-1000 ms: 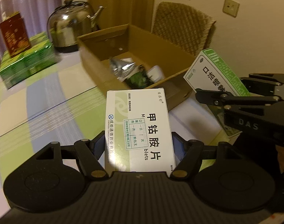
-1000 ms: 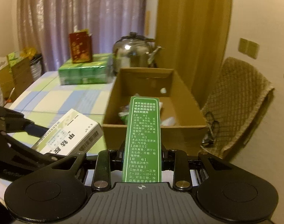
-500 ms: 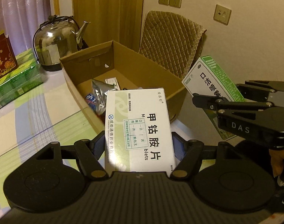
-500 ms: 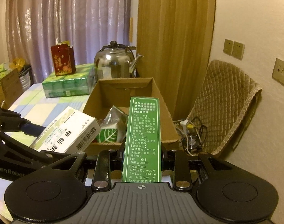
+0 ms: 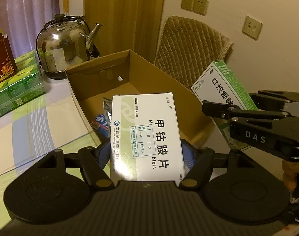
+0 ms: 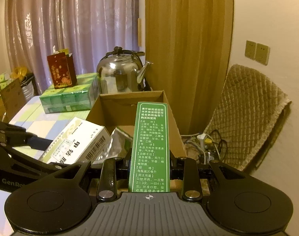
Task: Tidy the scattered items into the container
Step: 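Carry the white and green medicine boxes with both grippers over the cardboard box, then open both grippers to drop the medicine boxes into the box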
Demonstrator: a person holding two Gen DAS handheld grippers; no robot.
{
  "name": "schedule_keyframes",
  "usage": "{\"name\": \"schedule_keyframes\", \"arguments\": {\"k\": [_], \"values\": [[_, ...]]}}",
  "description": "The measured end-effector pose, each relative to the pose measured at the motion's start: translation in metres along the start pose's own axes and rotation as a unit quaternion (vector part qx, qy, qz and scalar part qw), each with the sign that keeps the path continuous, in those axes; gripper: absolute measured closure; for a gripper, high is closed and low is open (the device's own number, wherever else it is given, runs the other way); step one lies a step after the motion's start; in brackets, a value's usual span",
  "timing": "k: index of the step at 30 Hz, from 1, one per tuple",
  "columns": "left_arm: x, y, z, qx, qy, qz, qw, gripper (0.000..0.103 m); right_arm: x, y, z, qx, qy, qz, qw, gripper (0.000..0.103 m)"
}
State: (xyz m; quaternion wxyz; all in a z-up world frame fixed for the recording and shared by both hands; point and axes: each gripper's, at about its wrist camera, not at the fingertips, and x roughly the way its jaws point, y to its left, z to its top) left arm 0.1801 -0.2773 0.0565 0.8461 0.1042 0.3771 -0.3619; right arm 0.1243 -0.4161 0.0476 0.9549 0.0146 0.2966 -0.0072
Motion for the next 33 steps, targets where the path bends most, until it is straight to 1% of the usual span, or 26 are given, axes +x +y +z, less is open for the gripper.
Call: {"name": "schedule_keyframes", "arguments": {"k": [6,9,15,20,22,27,31,32,33], "values": [[0.033,0.016,0.024,-0.021,0.000,0.003,0.9998,0.035,0.039,-0.013,0.020,0.006,0.005,0.008,1.000,0.075],[0.049,0.018,0.031,-0.013,0.003,0.014,0.9998,0.035,0.059,-0.019,0.023,0.010,0.016,0.009,1.000,0.075],[0.072,0.026,0.028,-0.024,0.017,0.013,0.9995,0.035,0.083,-0.026,0.017,0.019,0.038,0.016,0.999,0.075],[0.061,0.034,0.022,-0.028,0.004,0.025,0.9993,0.034,0.091,-0.029,0.012,0.027,0.050,0.022,0.998,0.075],[0.052,0.038,0.021,-0.032,-0.007,0.031,0.9990,0.029,0.093,-0.028,0.011,0.029,0.054,0.024,0.998,0.075],[0.034,0.044,0.019,-0.036,-0.021,0.040,0.9983,0.027,0.096,-0.025,0.011,0.029,0.062,0.030,0.997,0.075],[0.027,0.046,0.014,-0.040,-0.024,0.041,0.9981,0.025,0.099,-0.021,0.011,0.029,0.069,0.040,0.996,0.074],[0.026,0.046,0.013,-0.041,-0.023,0.042,0.9980,0.025,0.098,-0.019,0.011,0.026,0.068,0.039,0.997,0.073],[0.025,0.047,0.011,-0.043,-0.022,0.042,0.9980,0.025,0.097,-0.018,0.012,0.023,0.065,0.035,0.997,0.060]]}}
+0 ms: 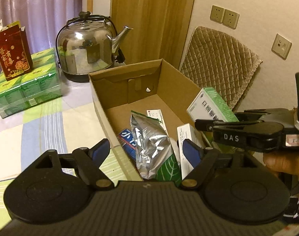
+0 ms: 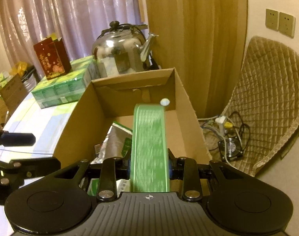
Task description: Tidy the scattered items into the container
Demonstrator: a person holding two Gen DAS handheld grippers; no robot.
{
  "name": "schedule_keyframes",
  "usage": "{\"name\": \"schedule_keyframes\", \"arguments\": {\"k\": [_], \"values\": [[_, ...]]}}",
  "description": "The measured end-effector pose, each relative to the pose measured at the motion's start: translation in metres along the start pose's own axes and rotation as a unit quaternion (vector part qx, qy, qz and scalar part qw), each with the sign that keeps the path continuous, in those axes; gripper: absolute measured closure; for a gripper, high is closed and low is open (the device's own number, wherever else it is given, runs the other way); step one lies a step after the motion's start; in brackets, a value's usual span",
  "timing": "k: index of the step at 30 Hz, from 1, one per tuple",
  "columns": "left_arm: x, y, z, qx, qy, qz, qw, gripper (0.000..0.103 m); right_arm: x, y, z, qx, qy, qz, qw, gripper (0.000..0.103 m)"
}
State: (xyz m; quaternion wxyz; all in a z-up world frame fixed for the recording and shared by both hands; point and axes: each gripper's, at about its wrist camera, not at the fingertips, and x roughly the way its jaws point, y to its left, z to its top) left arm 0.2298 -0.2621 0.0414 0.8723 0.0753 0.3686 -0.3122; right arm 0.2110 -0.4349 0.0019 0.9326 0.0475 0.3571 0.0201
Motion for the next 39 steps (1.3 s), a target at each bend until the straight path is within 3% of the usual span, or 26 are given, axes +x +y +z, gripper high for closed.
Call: {"name": "schedule_keyframes", "arguments": {"k": [1,2,11,18,22,39], "values": [[-0.002,0.001,-0.002,-0.002,0.000,0.000,1.0000,0.024,-0.002,0.000,0.000,0.000,-0.005,-0.004,1.000,0.038],[-0.003,0.002,-0.004,-0.004,-0.001,0.000,1.0000,0.023,-0.005,0.000,0.000,0.004,-0.011,-0.003,1.000,0.034],[-0.026,0.005,-0.021,-0.011,-0.008,0.004,0.9999,0.015,-0.034,0.007,0.001,0.000,-0.028,-0.010,1.000,0.032],[-0.054,-0.003,-0.034,-0.008,-0.026,0.011,0.9996,0.004,-0.074,0.014,-0.008,0.012,-0.046,-0.012,0.999,0.018],[-0.068,-0.011,-0.043,-0.008,-0.029,0.019,0.9994,0.001,-0.095,0.024,-0.017,-0.003,-0.046,-0.017,0.999,0.002],[-0.127,-0.053,-0.093,-0.044,-0.016,0.032,0.9984,0.001,-0.186,0.034,-0.087,-0.004,-0.036,-0.024,0.999,0.002]]}}
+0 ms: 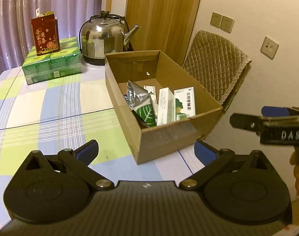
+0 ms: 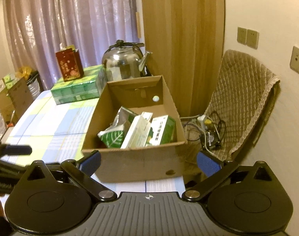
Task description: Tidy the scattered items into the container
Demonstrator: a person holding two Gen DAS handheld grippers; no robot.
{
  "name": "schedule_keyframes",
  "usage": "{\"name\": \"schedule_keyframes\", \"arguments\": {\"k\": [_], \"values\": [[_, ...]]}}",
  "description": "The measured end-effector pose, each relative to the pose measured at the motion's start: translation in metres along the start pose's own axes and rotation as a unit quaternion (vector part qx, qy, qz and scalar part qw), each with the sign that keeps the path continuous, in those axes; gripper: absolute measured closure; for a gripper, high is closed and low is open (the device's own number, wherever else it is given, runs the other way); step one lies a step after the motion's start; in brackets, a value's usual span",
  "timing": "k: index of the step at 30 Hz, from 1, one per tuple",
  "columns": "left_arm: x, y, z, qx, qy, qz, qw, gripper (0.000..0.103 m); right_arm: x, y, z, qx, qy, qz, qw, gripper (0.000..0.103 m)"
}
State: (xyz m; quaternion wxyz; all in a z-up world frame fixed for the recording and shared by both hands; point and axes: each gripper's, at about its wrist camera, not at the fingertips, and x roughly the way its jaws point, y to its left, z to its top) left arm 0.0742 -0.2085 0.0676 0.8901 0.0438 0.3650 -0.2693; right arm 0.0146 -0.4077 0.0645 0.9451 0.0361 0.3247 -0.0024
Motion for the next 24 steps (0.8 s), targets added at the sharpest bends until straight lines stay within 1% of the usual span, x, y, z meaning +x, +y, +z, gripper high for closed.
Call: {"name": "schedule_keyframes", "arguments": {"k": [5,8,13,19,24], "values": [[-0.021,-0.010,-0.010,-0.005,-0.006,0.001,1.0000,0.001,-0.023,0.007,-0.011,-0.012,-0.007,-0.008,1.000,0.002],[-0.032,-0.014,-0.014,-0.012,-0.005,0.000,0.9999,0.001,-0.038,0.008,-0.018,-0.005,-0.015,-0.009,1.000,0.002],[-0.050,-0.019,-0.020,-0.013,-0.015,0.005,0.9998,0.001,-0.060,0.010,-0.027,0.003,-0.017,-0.012,1.000,0.002],[-0.063,-0.022,-0.025,-0.020,-0.017,-0.001,0.9997,0.001,-0.084,0.010,-0.031,0.023,-0.034,-0.004,0.999,0.002],[-0.068,-0.023,-0.027,-0.022,-0.019,-0.001,0.9996,0.001,-0.093,0.014,-0.031,0.016,-0.039,-0.016,0.999,0.002]]}}
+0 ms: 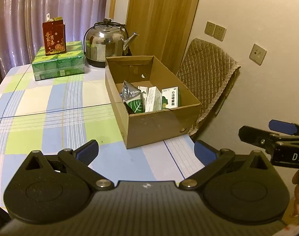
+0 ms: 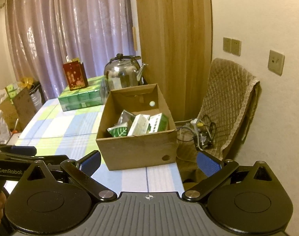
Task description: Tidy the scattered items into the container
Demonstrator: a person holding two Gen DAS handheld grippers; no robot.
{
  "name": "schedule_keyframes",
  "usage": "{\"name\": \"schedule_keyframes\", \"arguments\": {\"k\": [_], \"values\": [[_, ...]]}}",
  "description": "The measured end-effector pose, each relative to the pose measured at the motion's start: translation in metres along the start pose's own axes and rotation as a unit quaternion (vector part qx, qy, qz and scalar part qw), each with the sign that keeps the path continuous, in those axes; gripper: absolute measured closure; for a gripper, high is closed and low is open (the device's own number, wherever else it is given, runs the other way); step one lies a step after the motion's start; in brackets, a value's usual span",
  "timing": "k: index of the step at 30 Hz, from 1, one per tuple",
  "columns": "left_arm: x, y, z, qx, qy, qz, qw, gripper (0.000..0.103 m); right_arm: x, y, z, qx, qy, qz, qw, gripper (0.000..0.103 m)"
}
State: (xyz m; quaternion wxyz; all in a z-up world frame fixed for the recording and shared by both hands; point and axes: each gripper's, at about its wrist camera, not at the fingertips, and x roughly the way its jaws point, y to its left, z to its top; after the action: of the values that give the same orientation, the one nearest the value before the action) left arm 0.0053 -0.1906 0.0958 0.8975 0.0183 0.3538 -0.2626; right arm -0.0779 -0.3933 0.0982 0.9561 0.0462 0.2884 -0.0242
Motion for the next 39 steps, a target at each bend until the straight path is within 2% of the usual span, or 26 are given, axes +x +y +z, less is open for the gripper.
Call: {"name": "schedule_keyframes", "arguments": {"k": [5,20,39], "values": [[-0.001,0.002,-0.003,-0.005,0.002,0.004,1.0000,0.001,-0.004,0.004,-0.001,0.003,-0.002,0.013,1.000,0.002],[0.007,0.012,-0.006,-0.016,0.015,0.021,0.9995,0.001,0.010,0.013,0.000,-0.021,0.012,0.007,1.000,0.002],[0.022,0.006,-0.004,-0.011,0.025,0.029,0.9992,0.001,0.027,0.000,-0.004,-0.013,0.031,0.010,0.999,0.002]]}}
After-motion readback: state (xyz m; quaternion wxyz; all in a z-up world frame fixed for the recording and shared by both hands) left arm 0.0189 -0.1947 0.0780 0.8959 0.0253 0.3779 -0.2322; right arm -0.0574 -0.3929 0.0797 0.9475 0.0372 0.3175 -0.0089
